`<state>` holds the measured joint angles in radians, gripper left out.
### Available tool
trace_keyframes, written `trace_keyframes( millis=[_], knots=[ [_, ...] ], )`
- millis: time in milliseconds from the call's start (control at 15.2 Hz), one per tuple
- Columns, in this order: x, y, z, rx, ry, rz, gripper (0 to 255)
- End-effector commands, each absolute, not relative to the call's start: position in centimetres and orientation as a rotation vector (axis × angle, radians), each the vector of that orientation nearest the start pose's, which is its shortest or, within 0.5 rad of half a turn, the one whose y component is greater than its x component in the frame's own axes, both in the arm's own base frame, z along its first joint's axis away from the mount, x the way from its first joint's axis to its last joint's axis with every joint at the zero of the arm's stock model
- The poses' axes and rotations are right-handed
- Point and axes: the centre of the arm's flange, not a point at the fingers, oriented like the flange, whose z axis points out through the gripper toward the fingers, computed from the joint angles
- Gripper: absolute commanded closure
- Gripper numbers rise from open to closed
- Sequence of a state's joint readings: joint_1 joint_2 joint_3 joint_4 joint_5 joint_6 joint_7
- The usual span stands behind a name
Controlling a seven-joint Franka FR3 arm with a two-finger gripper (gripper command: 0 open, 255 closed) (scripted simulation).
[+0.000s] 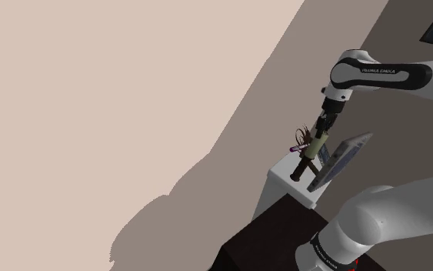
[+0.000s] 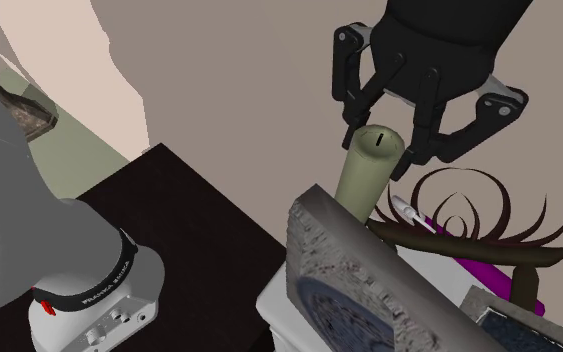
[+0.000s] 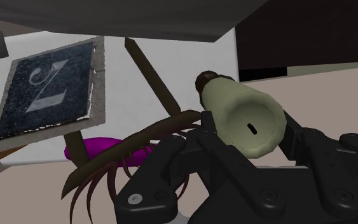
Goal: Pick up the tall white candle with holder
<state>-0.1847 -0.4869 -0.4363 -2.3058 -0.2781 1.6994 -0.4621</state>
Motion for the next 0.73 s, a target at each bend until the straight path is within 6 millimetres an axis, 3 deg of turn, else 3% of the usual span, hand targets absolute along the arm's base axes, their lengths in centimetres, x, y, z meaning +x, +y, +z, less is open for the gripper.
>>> trace_keyframes(
  millis=[0,660],
  knots=[
    [30.3,-26.8,49.8,-3.118,0.063,0.264,255],
    [30.3,-26.8,55.1,-3.118,0.063,0.264,255]
  ],
)
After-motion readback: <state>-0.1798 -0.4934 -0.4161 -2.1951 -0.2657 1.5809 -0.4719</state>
